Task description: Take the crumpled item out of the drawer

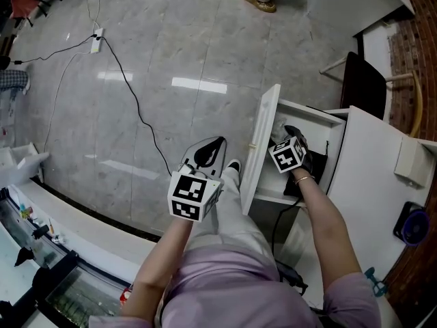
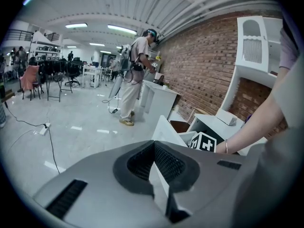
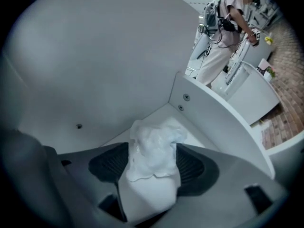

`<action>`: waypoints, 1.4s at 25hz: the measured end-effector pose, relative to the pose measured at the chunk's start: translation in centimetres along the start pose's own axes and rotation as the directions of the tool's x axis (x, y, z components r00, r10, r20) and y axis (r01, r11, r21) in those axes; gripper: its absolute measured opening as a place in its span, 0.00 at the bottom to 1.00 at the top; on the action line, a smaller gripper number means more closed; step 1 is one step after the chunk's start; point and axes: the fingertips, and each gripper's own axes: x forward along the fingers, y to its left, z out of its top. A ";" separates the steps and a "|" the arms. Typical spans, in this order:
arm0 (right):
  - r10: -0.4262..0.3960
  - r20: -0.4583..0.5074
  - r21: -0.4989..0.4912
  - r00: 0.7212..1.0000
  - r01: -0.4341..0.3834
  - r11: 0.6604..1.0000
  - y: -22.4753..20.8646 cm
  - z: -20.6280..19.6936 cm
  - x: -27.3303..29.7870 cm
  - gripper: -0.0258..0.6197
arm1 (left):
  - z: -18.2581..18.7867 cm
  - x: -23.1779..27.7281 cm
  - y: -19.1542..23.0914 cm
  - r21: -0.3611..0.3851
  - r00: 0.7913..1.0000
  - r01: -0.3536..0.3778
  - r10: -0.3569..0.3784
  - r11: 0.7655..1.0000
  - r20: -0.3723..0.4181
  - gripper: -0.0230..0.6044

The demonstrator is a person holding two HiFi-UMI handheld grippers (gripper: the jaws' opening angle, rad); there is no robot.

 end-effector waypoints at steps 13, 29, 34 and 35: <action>0.008 -0.042 0.001 0.999 -0.008 1.000 0.1 0.0 1.4 0.51 | -0.2 0.8 0.5 -0.029 1.000 -0.001 0.001 1.000 -0.011 0.04; 0.021 -0.096 0.119 0.995 -0.009 0.993 2.2 -2.0 -0.2 0.32 | -0.1 -1.1 0.3 -0.008 1.000 0.015 -0.015 1.000 0.002 0.04; 0.001 -0.027 0.264 1.000 0.006 0.964 3.0 -1.9 -2.2 0.31 | 0.5 -1.6 0.3 0.021 0.999 0.045 -0.045 0.999 0.017 0.04; 0.003 -0.009 0.286 1.000 -0.001 0.958 3.4 -1.9 -2.6 0.31 | 0.6 -1.7 0.3 0.025 0.998 0.053 -0.053 0.998 0.020 0.04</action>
